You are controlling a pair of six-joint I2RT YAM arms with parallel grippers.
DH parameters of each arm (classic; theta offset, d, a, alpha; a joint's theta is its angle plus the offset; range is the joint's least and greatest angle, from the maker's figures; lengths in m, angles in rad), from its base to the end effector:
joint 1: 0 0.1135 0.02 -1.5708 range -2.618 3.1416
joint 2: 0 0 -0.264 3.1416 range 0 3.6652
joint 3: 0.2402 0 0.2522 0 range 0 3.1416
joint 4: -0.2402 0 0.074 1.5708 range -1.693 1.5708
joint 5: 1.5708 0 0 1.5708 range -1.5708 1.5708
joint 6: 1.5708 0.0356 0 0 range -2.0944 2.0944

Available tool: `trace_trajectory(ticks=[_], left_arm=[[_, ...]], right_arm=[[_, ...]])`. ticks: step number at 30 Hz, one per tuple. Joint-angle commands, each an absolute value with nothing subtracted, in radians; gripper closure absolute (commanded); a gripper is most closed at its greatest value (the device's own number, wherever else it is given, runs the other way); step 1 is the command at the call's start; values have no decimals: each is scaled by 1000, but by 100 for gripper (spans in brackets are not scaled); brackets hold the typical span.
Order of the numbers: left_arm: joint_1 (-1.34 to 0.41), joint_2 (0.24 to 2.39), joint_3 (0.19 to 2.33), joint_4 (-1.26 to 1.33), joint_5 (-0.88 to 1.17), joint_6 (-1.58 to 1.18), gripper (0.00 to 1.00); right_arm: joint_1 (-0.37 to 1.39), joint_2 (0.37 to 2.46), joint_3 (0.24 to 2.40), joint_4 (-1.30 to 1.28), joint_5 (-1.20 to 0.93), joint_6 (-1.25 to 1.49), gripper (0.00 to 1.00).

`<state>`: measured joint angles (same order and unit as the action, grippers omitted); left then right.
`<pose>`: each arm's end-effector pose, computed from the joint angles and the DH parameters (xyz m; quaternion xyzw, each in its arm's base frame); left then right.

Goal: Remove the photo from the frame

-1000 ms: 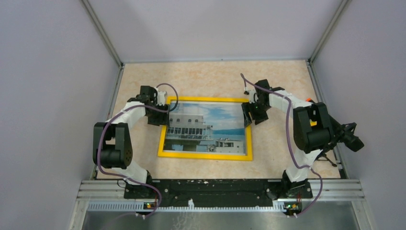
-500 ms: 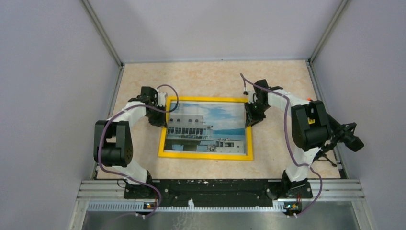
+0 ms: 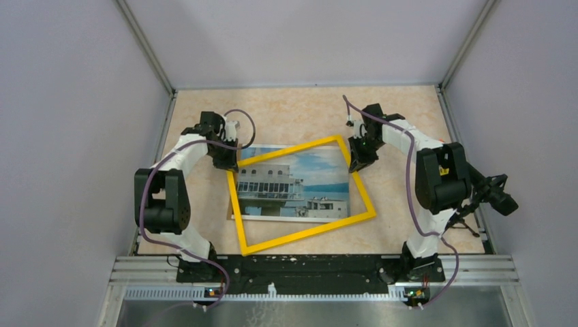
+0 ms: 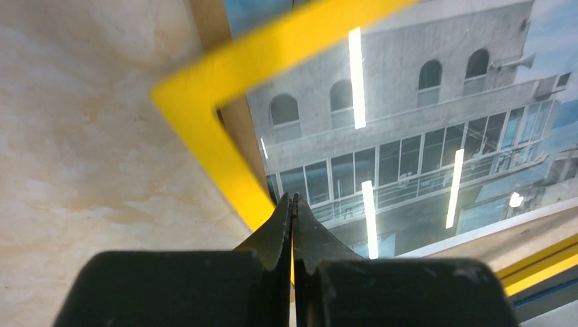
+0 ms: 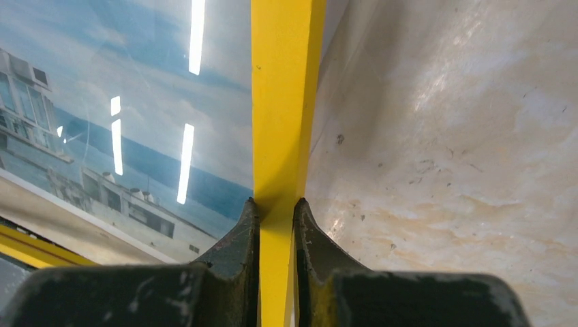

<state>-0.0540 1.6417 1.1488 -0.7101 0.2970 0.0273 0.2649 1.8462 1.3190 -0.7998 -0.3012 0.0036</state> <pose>0.3207 -0.0278 0.2130 0.0666 0.9704 -0.1479 0.1789 0.3444 0.1044 0.1914 -0.1459 0.9706 0.1637 0.0992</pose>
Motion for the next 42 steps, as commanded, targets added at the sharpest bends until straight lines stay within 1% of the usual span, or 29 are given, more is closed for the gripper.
trace_trajectory(ticks=[1,3,4,6,7,9,15,18,19,24,26,29,33,42], left_arm=[[-54,1677,1193,-729,286,35,99],[-54,1661,1183,-732,268,44,72],[-54,1638,1167,-722,243,43,62],[-54,1583,1123,-694,215,46,52],[-54,1558,1102,-680,210,46,42],[-54,1531,1060,-662,205,40,38],[-54,1588,1014,-647,188,-41,40],[-56,1616,1005,-619,215,-45,47],[-56,1625,1008,-614,224,-44,50],[-59,1662,1064,-641,257,-31,79],[-60,1664,1083,-656,259,-24,86],[-60,1675,1117,-696,262,-14,99],[-60,1685,1171,-745,261,-8,100],[-61,1769,1325,-781,252,-8,100]], right_arm=[[257,1883,1372,-817,-360,25,100],[256,1883,1359,-813,-351,30,100],[255,1879,1347,-808,-341,36,100],[251,1874,1324,-794,-319,51,100],[247,1874,1316,-786,-311,65,100],[242,1872,1301,-765,-290,90,100],[243,1891,1311,-752,-281,126,100],[243,1897,1310,-753,-299,130,100],[242,1896,1309,-754,-305,130,100],[242,1887,1309,-759,-358,121,100],[242,1885,1306,-758,-366,118,100],[243,1882,1307,-764,-365,111,100],[242,1871,1324,-784,-403,106,100],[242,1886,1393,-792,-380,105,100]])
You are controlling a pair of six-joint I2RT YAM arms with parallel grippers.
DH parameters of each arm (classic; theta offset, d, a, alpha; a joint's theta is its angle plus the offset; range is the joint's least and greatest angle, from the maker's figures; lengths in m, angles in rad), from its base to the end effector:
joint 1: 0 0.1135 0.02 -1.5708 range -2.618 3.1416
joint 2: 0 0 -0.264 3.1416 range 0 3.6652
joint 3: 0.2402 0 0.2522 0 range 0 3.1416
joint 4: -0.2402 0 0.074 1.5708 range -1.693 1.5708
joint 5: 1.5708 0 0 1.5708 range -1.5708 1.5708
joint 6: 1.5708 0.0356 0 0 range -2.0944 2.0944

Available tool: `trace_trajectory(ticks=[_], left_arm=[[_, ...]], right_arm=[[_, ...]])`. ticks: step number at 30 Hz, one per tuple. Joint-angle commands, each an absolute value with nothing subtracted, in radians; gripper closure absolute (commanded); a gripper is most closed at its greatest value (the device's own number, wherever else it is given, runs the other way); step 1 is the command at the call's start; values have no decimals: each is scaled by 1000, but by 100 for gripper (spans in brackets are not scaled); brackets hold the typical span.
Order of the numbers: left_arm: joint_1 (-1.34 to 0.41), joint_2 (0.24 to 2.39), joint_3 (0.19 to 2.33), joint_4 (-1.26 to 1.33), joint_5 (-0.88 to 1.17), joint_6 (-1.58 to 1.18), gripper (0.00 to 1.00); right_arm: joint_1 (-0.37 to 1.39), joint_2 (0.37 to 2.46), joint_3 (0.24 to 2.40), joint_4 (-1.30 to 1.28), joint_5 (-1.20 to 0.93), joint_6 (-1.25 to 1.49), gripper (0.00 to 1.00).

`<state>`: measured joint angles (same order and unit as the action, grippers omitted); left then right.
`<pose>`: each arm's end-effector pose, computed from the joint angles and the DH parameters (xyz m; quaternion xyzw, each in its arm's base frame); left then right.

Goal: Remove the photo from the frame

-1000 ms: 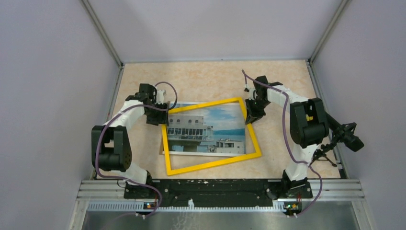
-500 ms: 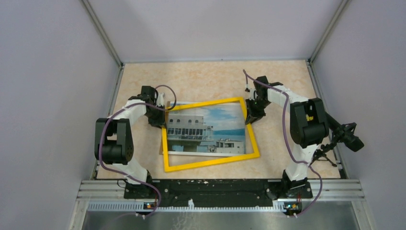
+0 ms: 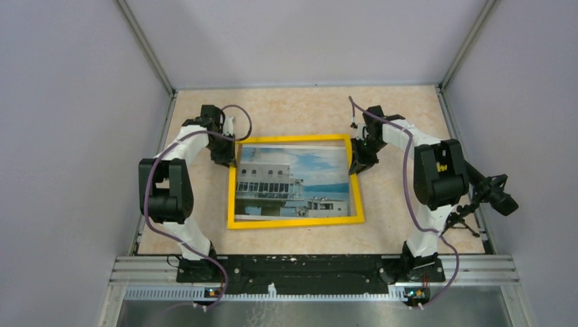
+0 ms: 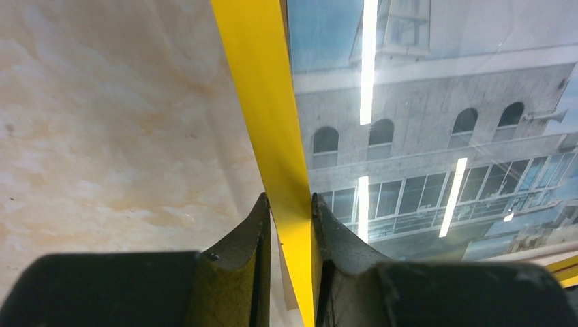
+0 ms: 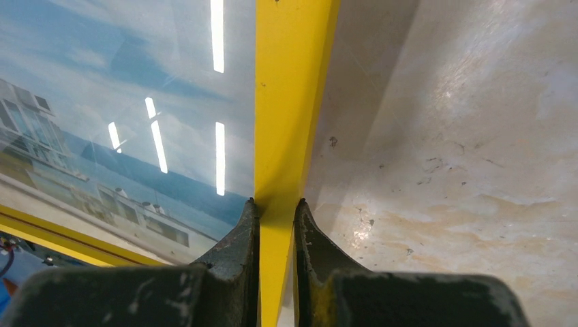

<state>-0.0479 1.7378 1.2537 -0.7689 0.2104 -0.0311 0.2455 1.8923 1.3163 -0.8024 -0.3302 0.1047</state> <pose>0.3419 -0.0238 0.2096 0.0249 0.9818 -0.1098 0.1531 0.3485 0.0992 0.1752 -0.0848 0.9783 0.1776 0.0648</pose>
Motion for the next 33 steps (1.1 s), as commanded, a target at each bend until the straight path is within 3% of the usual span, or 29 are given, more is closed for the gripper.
trace_trajectory(ticks=[1,33], left_arm=[[-60,1779,1334,-777,249,-8,100],[-60,2000,1513,-652,188,21,100]], right_arm=[[242,1894,1403,-792,-377,104,100],[239,2058,1494,-732,-287,85,100]])
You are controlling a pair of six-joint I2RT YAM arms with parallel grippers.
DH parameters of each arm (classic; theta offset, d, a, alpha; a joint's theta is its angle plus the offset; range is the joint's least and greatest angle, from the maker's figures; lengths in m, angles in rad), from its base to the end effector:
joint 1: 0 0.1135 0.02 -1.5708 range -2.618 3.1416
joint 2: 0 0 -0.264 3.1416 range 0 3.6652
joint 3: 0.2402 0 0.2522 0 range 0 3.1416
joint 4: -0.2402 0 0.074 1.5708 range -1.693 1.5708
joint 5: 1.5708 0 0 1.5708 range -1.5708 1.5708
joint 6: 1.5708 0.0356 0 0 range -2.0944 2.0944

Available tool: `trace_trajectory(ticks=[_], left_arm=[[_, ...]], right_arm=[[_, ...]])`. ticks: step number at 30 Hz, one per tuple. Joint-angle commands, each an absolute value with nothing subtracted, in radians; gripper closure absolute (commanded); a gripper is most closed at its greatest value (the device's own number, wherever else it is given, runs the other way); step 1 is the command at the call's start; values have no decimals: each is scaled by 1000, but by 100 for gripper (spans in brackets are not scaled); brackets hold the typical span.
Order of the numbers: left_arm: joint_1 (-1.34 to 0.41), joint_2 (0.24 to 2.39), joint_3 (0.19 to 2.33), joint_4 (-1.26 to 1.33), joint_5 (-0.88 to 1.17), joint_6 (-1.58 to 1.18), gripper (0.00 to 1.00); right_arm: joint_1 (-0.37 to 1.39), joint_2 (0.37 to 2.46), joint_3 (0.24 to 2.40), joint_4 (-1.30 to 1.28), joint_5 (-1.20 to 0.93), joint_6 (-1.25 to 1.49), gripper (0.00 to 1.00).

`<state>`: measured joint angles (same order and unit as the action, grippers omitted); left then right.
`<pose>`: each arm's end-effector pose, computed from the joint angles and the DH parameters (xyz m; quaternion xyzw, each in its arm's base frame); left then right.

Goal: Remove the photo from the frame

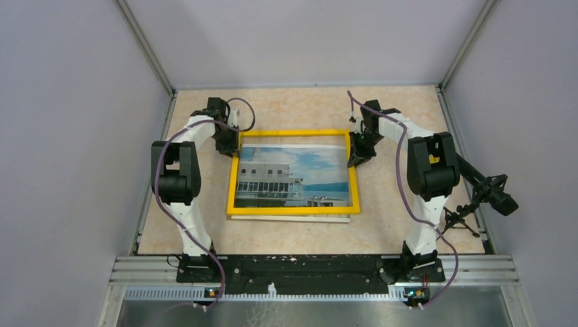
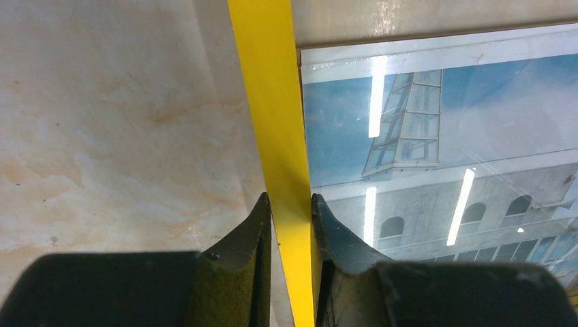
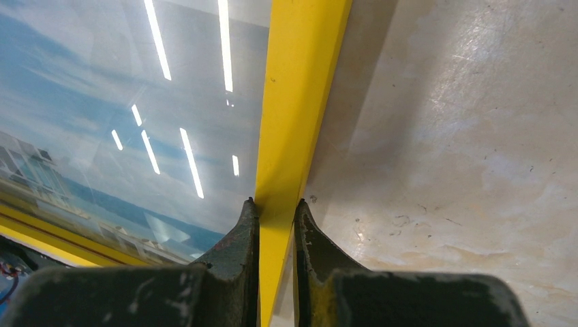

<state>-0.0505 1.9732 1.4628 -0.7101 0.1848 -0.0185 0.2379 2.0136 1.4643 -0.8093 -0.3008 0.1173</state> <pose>0.4030 -0.0269 0.1867 0.0318 0.9801 -0.0968 0.1703 0.3825 0.1036 0.1697 -0.0751 0.9804 0.1651 0.0767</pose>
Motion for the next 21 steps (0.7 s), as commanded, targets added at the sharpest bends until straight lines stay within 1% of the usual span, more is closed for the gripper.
trace_trajectory(ticks=[1,6,7,8,9,13,14,15,16,18,20,21], left_arm=[[-60,2004,1516,-646,186,25,100],[-57,2026,1529,-604,157,42,100],[-56,2032,1539,-604,157,44,95],[-53,2035,1551,-606,159,44,85],[-50,2034,1561,-610,169,50,71],[-48,1958,1554,-606,206,137,22],[-46,1918,1539,-600,219,173,11],[-46,1875,1517,-594,240,214,3],[-46,1832,1495,-591,282,275,1],[-45,1741,1440,-608,398,415,1],[-49,1650,1366,-689,578,621,1],[-61,1608,1323,-726,632,722,1]], right_arm=[[238,2062,1498,-723,-281,83,100],[227,2093,1529,-701,-261,75,100],[227,2100,1542,-704,-263,68,100],[227,2108,1561,-714,-266,59,100],[227,2116,1582,-731,-270,45,100],[216,2086,1623,-774,-299,-37,56],[208,2065,1622,-777,-321,-58,47],[202,2042,1620,-781,-339,-75,41],[198,2014,1612,-786,-353,-105,37],[195,1947,1581,-786,-388,-153,33],[195,1864,1523,-761,-438,-184,28],[195,1820,1478,-746,-456,-189,26]])
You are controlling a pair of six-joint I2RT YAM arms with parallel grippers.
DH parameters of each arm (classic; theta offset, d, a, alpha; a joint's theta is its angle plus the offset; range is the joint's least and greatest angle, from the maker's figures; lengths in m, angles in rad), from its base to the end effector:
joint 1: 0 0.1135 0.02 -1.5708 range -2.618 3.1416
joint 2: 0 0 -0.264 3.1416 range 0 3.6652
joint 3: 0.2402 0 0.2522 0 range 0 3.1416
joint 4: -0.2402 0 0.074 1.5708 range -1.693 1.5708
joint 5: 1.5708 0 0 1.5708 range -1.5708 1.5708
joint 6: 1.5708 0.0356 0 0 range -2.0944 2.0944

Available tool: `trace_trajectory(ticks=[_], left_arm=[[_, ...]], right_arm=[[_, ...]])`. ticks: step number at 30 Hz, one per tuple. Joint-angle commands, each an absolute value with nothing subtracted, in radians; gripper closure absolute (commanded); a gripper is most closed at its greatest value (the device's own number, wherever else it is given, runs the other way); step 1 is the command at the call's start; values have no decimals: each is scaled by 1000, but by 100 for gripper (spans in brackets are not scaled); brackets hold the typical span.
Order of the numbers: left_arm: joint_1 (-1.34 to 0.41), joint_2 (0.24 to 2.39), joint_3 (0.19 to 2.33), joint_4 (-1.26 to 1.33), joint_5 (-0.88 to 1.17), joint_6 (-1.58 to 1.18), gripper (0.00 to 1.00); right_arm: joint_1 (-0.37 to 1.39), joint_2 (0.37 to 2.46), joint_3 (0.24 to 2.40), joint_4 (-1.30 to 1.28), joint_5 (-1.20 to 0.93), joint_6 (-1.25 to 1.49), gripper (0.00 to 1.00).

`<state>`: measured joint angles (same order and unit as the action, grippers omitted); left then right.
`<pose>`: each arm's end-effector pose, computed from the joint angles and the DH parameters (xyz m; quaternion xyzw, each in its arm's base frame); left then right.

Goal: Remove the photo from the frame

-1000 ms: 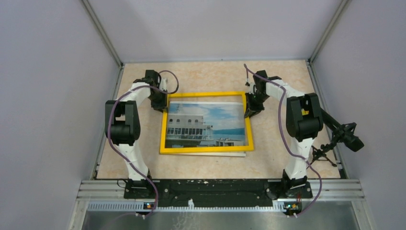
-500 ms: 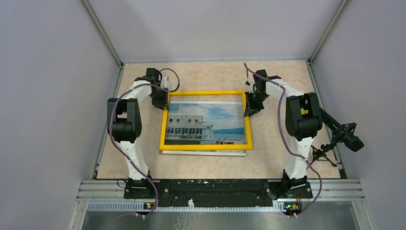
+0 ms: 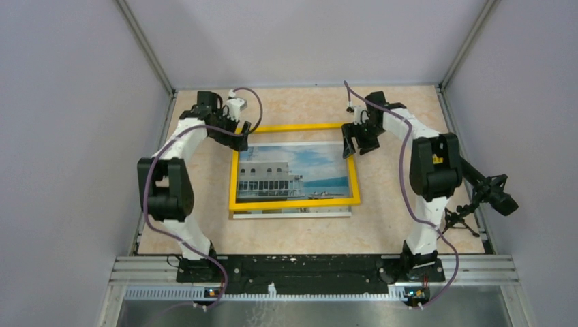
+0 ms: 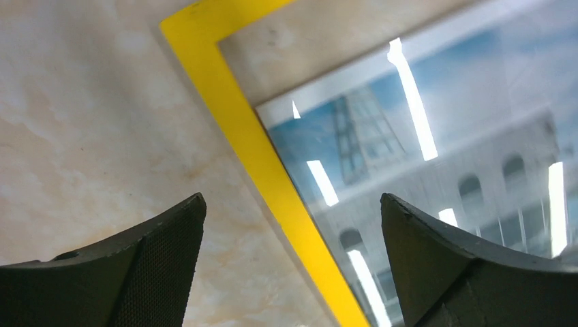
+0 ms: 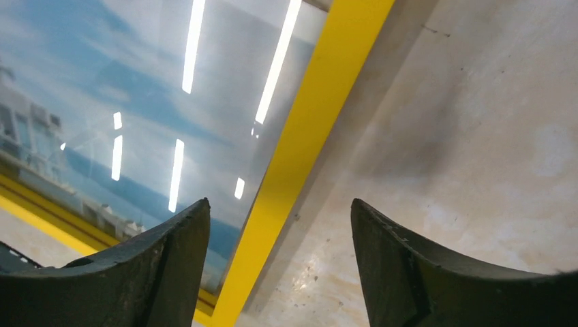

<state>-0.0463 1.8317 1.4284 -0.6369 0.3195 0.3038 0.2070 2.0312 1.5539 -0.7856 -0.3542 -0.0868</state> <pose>0.3906 -0.0293 0.2346 0.2070 0.9309 -0.1190 0.2764 0.4036 0.0974 0.1884 -0.1691 0.9583 0.1828 0.1402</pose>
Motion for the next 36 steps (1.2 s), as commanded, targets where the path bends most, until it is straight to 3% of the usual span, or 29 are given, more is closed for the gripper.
trace_trajectory(ticks=[1,5,10,20,36], left_arm=[[-78,1564,1261,-748,659,805,1],[-208,1403,1038,-761,617,1027,1],[-382,1297,861,-673,551,1041,1],[-584,1353,794,-581,378,956,1],[-743,1383,691,-464,224,918,1]], right_arm=[[196,1773,1446,-733,-474,-191,24],[195,1695,1349,-724,-519,-195,23],[194,1638,1256,-723,-500,-210,22],[194,1619,1212,-709,-477,-197,21],[195,1644,1239,-725,-471,-195,22]])
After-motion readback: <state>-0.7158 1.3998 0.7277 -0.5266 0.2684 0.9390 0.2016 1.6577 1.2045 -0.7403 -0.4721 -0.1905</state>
